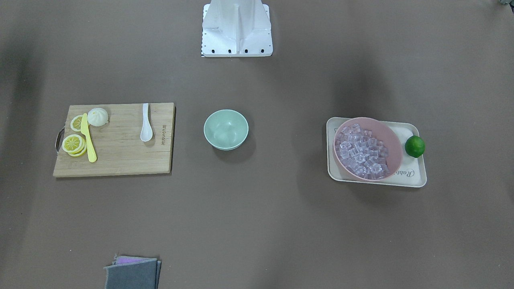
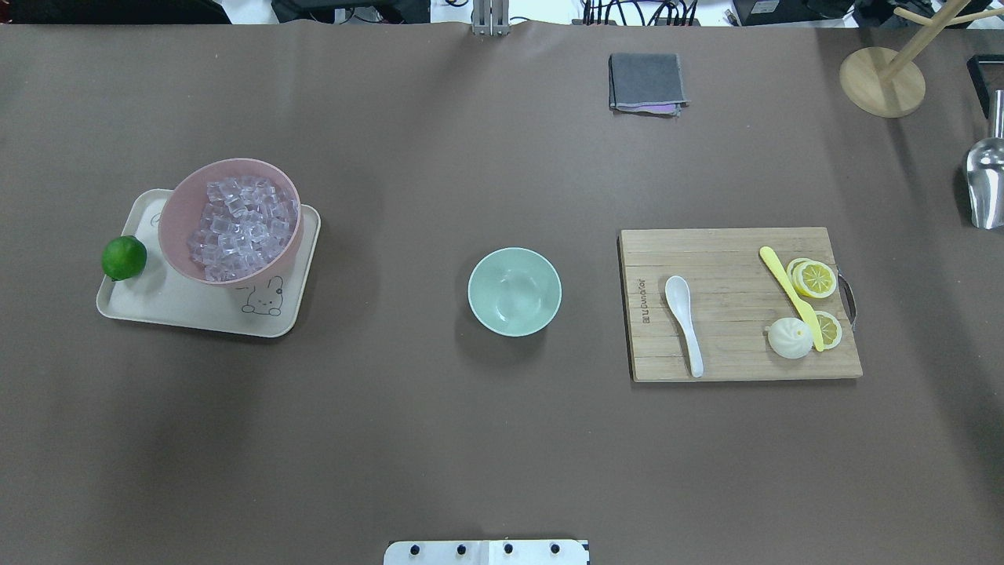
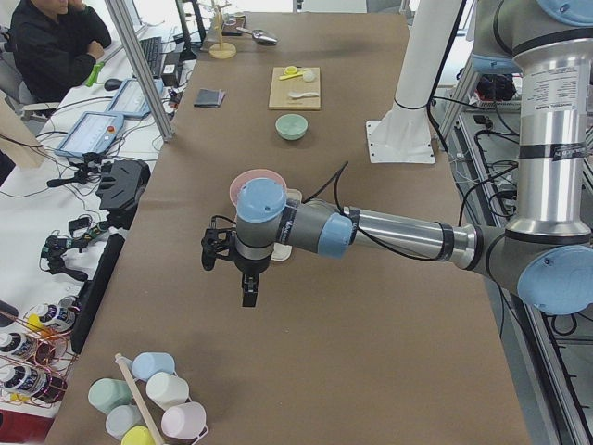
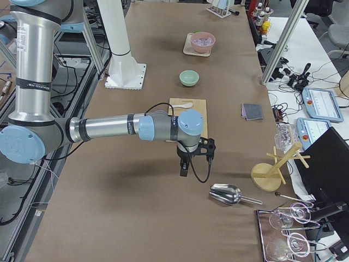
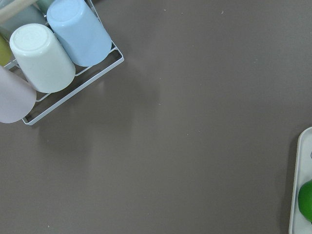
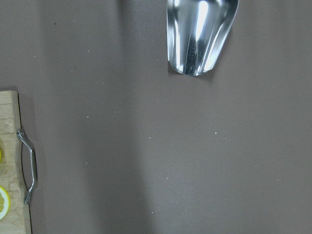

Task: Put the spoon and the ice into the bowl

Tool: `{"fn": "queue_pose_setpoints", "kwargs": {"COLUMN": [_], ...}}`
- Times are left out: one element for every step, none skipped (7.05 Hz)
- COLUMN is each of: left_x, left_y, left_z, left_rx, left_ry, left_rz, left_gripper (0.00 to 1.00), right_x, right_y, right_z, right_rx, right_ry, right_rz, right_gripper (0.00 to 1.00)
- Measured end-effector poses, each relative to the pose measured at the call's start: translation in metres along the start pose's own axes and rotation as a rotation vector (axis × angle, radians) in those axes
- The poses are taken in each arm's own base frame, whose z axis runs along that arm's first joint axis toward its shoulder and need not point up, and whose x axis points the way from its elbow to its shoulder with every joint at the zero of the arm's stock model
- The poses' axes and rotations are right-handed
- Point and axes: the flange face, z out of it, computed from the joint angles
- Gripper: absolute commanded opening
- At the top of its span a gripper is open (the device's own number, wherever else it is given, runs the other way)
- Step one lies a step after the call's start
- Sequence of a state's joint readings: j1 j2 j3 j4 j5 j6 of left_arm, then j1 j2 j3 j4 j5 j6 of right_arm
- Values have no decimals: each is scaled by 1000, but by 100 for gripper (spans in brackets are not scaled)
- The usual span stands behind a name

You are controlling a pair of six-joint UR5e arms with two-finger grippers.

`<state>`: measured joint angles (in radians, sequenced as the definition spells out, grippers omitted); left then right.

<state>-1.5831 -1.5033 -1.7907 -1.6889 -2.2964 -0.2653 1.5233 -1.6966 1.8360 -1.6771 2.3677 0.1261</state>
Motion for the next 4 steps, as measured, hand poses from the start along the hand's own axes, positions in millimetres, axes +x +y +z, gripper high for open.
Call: {"fn": "queue_pose_setpoints", "kwargs": {"left_x": [0,1,1,2], "left_y": [0,0,0,0], "left_z": [0,0,-1,-1], "left_rx": [0,0,1,2], "left_ry": [0,0,1,1], "left_rz": [0,1,2,3], "left_gripper": [98,98,98,98], "right_x": [-1,-2,-3,-3], "right_y": [0,0,0,0], "right_z": [0,-1,-1,-1], "right_rx": [0,0,0,0], "right_ry": [-9,-14,-16,-17], "right_rz": [-2,-3,-3,-3], "right_gripper": [100,100,100,100]}}
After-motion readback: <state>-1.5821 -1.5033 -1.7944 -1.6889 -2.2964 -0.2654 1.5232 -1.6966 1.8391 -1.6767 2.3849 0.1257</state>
